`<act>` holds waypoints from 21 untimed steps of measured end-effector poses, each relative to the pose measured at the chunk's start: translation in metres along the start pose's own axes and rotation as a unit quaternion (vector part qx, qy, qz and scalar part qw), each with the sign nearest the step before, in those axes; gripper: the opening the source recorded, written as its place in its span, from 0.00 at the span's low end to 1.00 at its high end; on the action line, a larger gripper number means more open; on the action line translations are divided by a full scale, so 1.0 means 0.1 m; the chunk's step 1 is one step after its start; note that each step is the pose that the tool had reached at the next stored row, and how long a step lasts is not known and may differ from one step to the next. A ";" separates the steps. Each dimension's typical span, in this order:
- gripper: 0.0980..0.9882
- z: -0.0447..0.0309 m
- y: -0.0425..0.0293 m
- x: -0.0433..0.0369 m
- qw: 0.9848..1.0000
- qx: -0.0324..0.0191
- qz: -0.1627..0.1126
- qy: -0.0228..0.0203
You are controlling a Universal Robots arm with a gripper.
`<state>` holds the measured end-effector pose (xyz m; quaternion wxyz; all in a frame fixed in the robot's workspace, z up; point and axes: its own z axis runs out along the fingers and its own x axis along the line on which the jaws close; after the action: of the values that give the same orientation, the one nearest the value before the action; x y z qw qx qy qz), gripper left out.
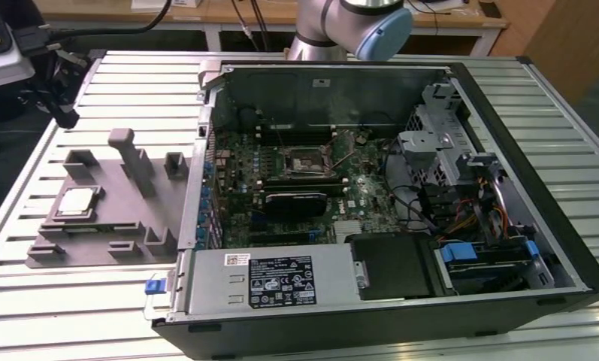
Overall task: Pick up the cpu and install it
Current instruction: 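Reach for the cpu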
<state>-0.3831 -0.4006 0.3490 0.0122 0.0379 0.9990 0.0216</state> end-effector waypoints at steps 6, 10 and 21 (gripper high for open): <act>0.01 0.074 -0.008 0.067 1.000 0.000 0.000 0.000; 0.01 0.128 -0.014 0.110 1.000 0.000 0.000 0.001; 0.01 0.312 -0.030 0.202 1.000 0.000 0.000 0.002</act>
<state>-0.4027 -0.4007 0.3173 0.0101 0.0379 0.9990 0.0215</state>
